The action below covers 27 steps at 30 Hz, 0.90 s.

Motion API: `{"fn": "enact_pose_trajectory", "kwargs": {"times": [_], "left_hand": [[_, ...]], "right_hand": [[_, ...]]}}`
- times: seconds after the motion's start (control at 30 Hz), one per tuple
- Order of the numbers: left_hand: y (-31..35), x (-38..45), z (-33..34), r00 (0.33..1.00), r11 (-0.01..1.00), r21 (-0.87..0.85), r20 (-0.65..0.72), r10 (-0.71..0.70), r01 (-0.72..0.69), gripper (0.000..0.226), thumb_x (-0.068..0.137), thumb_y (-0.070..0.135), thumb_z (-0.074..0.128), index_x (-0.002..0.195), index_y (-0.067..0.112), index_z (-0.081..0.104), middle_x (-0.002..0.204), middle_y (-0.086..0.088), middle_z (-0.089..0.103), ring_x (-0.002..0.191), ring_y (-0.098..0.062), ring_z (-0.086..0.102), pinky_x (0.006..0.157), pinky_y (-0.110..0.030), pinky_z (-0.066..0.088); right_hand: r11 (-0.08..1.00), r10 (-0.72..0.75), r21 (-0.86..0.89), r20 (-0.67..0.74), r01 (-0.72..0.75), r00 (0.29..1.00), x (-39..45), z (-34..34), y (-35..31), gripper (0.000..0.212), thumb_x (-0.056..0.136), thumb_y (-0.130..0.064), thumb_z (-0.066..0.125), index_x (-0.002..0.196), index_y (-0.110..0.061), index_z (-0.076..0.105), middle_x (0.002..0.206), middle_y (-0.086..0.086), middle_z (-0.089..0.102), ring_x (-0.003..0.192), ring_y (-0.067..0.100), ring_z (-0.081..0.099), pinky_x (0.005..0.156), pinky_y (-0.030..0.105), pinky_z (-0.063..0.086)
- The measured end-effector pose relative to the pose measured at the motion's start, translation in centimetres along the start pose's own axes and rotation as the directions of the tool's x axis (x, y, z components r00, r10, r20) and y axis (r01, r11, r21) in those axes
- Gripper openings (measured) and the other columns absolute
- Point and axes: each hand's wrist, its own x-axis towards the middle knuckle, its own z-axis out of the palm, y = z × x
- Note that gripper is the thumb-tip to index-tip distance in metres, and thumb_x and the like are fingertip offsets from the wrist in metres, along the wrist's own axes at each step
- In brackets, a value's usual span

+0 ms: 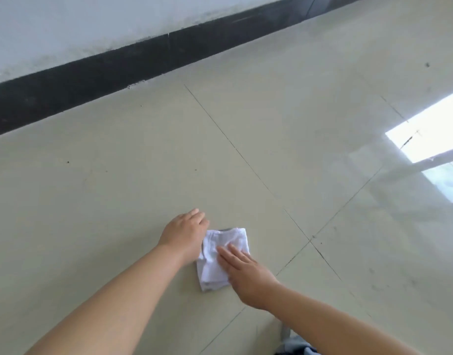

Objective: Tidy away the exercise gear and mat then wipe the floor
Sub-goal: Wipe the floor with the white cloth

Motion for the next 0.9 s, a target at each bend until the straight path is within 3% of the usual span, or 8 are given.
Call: {"fn": "enact_pose_trajectory", "kwargs": {"times": [0.07,0.13,0.2,0.33,0.47,0.6,0.73,0.9], "left_hand": [[-0.5,-1.2,0.8,0.997,0.998,0.038,0.057,0.051,-0.053,0.048,0.098,0.01,0.032,0.146,0.009,0.03,0.158,-0.003,0.021,0.149,-0.016,0.014,0.118,-0.027,0.016],[-1.3,-2.3,1.6,0.994,0.996,0.05,0.093,0.065,-0.07,0.049,0.099,0.007,0.028,0.148,0.009,0.025,0.158,-0.003,0.021,0.149,-0.017,0.014,0.118,-0.029,0.016],[-2.2,-3.0,1.8,0.995,0.996,0.044,0.064,0.078,-0.081,0.049,0.099,0.006,0.024,0.149,0.009,0.022,0.157,-0.003,0.022,0.149,-0.018,0.014,0.118,-0.03,0.017],[-2.4,-4.2,1.3,0.987,0.985,0.066,0.029,0.159,-0.16,0.046,0.1,0.005,0.024,0.146,0.007,0.029,0.158,-0.006,0.021,0.149,-0.019,0.013,0.118,-0.031,0.016],[-1.5,-4.0,1.9,0.971,0.969,0.092,0.099,0.219,-0.228,0.047,0.1,0.007,0.025,0.148,0.009,0.027,0.16,-0.001,0.014,0.15,-0.018,0.006,0.121,-0.031,0.009],[0.3,-2.2,1.8,0.978,0.978,0.104,0.124,0.166,-0.179,0.051,0.101,0.006,0.022,0.151,0.012,0.016,0.161,-0.003,0.006,0.15,-0.018,0.003,0.121,-0.033,0.004],[4.5,2.1,-0.6,0.995,0.994,0.04,-0.006,0.1,-0.1,0.054,0.098,0.005,0.025,0.151,0.011,0.015,0.161,-0.004,0.003,0.15,-0.017,0.0,0.121,-0.031,0.001],[11.5,9.7,-4.0,0.998,1.0,0.012,-0.067,0.017,-0.017,0.054,0.098,0.006,0.026,0.151,0.008,0.014,0.161,-0.005,0.005,0.15,-0.018,0.001,0.121,-0.031,0.003]], "right_hand": [[0.999,0.033,0.026,0.03,-0.033,0.999,-0.8,-0.3,-1.3,0.052,0.083,-0.019,0.033,0.131,-0.013,0.054,0.143,-0.001,0.047,0.13,0.014,0.048,0.103,0.025,0.045],[0.997,0.022,-0.077,0.116,-0.013,0.993,-0.8,-1.4,-1.4,0.054,0.099,-0.016,0.029,0.149,-0.01,0.011,0.16,0.0,0.001,0.147,0.016,0.007,0.121,0.028,0.015],[0.988,0.102,-0.133,0.211,-0.075,0.972,-0.7,-3.0,-2.0,0.057,0.102,-0.02,0.027,0.15,-0.013,-0.002,0.159,-0.004,-0.013,0.147,0.015,-0.004,0.121,0.03,0.007],[0.976,0.199,-0.132,0.217,-0.173,0.956,-0.2,-2.8,-4.4,0.056,0.102,-0.025,0.026,0.15,-0.015,-0.001,0.158,0.0,-0.015,0.147,0.016,-0.007,0.121,0.033,0.006],[0.983,0.165,-0.104,0.117,-0.153,0.979,-0.6,-1.4,-3.1,0.056,0.102,-0.024,0.025,0.15,-0.019,-0.004,0.158,-0.004,-0.016,0.147,0.011,-0.009,0.12,0.03,-0.001],[0.945,0.297,-0.162,0.055,-0.285,0.953,0.5,-4.1,4.2,0.056,0.102,-0.032,0.02,0.149,-0.018,-0.008,0.158,-0.004,-0.016,0.147,0.011,-0.009,0.12,0.03,-0.002],[0.95,0.211,-0.261,0.13,-0.172,0.969,2.3,-8.2,12.4,0.055,0.103,-0.032,0.018,0.149,-0.022,-0.01,0.158,-0.006,-0.016,0.147,0.012,-0.01,0.119,0.03,-0.001],[0.957,0.195,-0.231,0.071,-0.174,0.978,4.1,-12.3,21.2,0.054,0.102,-0.033,0.018,0.149,-0.022,-0.008,0.158,-0.005,-0.014,0.147,0.014,-0.009,0.12,0.032,0.001]]}}
